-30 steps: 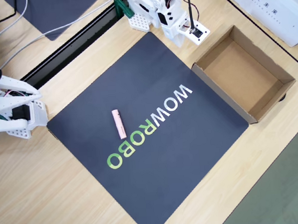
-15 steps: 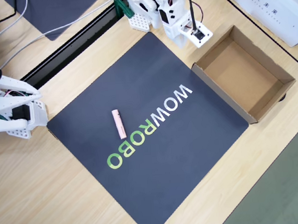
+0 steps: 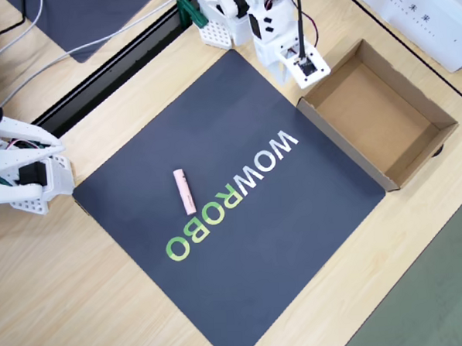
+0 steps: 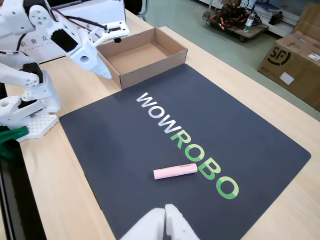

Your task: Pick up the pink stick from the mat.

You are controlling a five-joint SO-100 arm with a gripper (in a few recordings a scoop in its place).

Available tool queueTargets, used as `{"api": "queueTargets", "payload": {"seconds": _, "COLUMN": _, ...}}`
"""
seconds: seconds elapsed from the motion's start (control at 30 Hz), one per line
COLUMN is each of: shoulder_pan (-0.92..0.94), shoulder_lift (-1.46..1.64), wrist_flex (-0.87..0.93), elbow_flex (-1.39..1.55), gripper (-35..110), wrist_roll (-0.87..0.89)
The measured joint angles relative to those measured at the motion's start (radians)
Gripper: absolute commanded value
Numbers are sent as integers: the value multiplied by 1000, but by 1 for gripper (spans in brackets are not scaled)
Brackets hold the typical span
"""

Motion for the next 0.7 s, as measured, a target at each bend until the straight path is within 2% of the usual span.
{"api": "queueTargets", "payload": {"seconds": 0.13, "shoulder_pan": 72, "shoulder_lift": -89, "wrist_flex": 12, "elbow_flex": -114, "gripper": 0, "wrist_roll": 0}}
{"api": "queueTargets", "payload": {"seconds": 0.43, "shoulder_pan": 190, "shoulder_lift": -330, "wrist_flex": 252, "elbow_flex": -465, "gripper": 0, "wrist_roll": 0}}
{"api": "queueTargets", "payload": {"seconds": 0.7, "shoulder_pan": 319, "shoulder_lift": -534, "wrist_flex": 359, "elbow_flex": -718, "gripper": 0, "wrist_roll": -8}}
